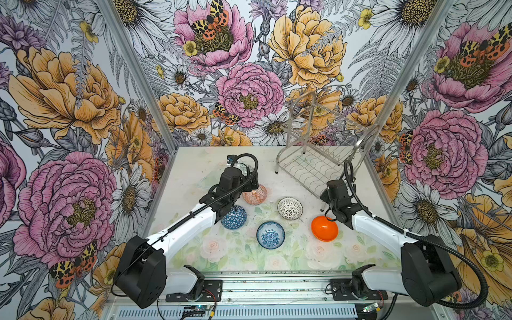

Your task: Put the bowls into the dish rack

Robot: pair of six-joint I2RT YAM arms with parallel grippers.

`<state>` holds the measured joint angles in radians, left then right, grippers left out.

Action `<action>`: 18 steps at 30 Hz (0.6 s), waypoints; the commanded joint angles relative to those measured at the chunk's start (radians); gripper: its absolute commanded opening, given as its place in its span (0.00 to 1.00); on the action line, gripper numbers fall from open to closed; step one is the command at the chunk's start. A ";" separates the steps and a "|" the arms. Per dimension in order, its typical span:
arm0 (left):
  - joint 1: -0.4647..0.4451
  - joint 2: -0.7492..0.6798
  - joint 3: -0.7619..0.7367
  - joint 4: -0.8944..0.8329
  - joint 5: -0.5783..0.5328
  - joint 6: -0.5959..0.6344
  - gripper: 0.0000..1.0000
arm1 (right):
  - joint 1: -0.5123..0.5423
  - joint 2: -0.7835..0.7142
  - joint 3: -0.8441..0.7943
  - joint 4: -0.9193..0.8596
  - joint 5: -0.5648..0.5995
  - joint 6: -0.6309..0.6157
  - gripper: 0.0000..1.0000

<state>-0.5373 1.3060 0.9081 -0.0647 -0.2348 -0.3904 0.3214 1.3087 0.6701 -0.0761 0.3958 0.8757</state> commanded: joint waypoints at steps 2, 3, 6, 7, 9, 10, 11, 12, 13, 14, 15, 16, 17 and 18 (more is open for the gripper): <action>0.021 -0.037 -0.028 -0.013 0.019 0.008 0.99 | 0.008 0.012 0.009 -0.023 -0.031 -0.134 0.26; 0.023 -0.040 -0.031 -0.015 0.019 0.008 0.99 | 0.008 0.012 0.011 -0.024 -0.037 -0.152 0.25; 0.034 -0.055 -0.049 -0.017 0.012 -0.001 0.99 | 0.008 0.008 0.023 -0.031 -0.074 -0.211 0.23; 0.038 -0.060 -0.055 -0.019 0.008 -0.002 0.99 | 0.008 0.007 0.028 -0.031 -0.093 -0.236 0.21; 0.045 -0.068 -0.065 -0.023 -0.001 -0.011 0.99 | 0.008 0.006 0.034 -0.031 -0.136 -0.279 0.20; 0.048 -0.074 -0.070 -0.026 -0.004 -0.017 0.99 | 0.008 0.007 0.035 -0.031 -0.158 -0.302 0.19; 0.051 -0.080 -0.076 -0.028 -0.007 -0.020 0.99 | 0.008 0.008 0.036 -0.031 -0.179 -0.322 0.19; 0.051 -0.087 -0.082 -0.029 -0.010 -0.025 0.99 | 0.008 0.008 0.034 -0.031 -0.197 -0.336 0.19; 0.053 -0.092 -0.088 -0.028 -0.014 -0.030 0.99 | 0.008 0.010 0.034 -0.031 -0.215 -0.349 0.18; 0.054 -0.095 -0.093 -0.028 -0.018 -0.034 0.99 | 0.007 0.011 0.035 -0.033 -0.226 -0.357 0.18; 0.056 -0.100 -0.097 -0.028 -0.020 -0.037 0.99 | 0.008 0.008 0.034 -0.037 -0.231 -0.361 0.18; 0.056 -0.102 -0.101 -0.029 -0.023 -0.038 0.99 | 0.008 0.003 0.030 -0.039 -0.231 -0.361 0.18; 0.056 -0.105 -0.104 -0.029 -0.027 -0.042 0.99 | 0.008 -0.003 0.024 -0.037 -0.227 -0.358 0.18; 0.056 -0.108 -0.109 -0.029 -0.031 -0.048 0.99 | 0.006 -0.011 0.016 -0.039 -0.219 -0.353 0.18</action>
<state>-0.4923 1.2201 0.8200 -0.0898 -0.2401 -0.4175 0.3164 1.3094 0.6777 -0.0731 0.2726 0.6262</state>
